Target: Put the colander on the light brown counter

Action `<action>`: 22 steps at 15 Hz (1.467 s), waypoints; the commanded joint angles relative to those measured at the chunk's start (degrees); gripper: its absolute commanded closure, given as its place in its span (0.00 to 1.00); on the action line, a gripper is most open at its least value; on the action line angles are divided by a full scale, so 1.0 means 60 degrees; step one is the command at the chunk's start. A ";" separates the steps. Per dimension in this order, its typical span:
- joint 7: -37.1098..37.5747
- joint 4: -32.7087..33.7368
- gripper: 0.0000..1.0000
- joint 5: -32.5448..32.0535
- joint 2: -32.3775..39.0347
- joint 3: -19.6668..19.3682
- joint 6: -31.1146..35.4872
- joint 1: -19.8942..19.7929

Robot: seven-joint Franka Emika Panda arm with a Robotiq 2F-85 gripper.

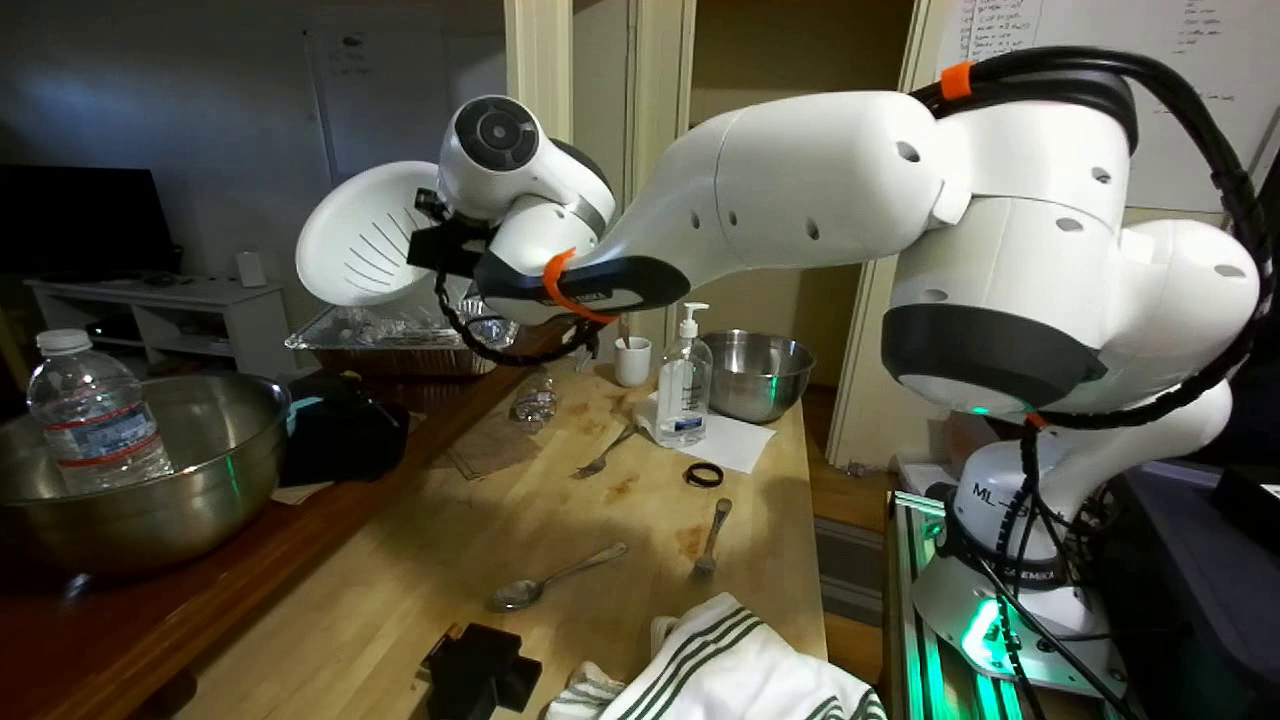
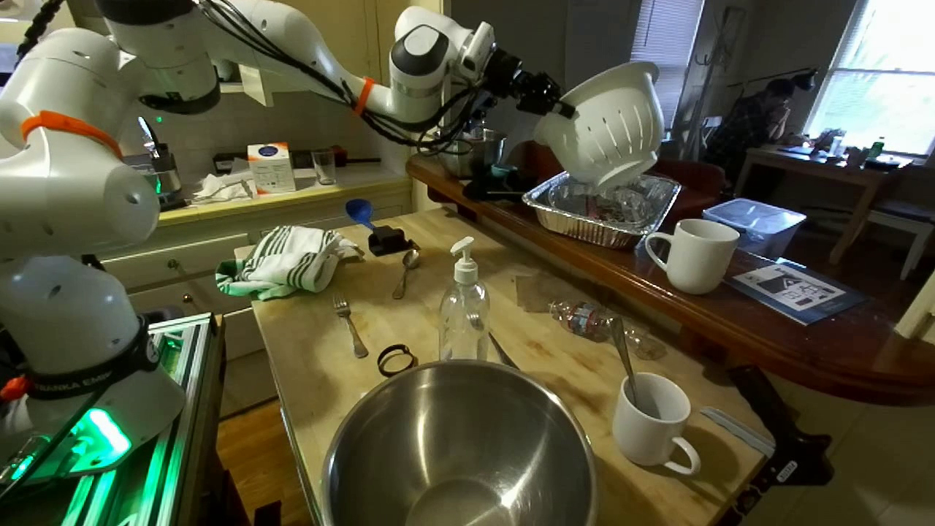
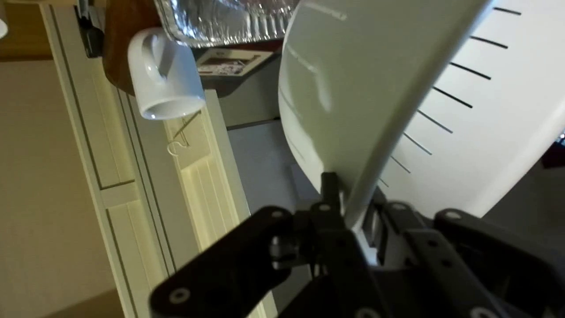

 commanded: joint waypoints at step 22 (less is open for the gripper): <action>0.0272 -0.7152 0.96 0.0821 -0.0030 -0.9134 -0.4841 1.1952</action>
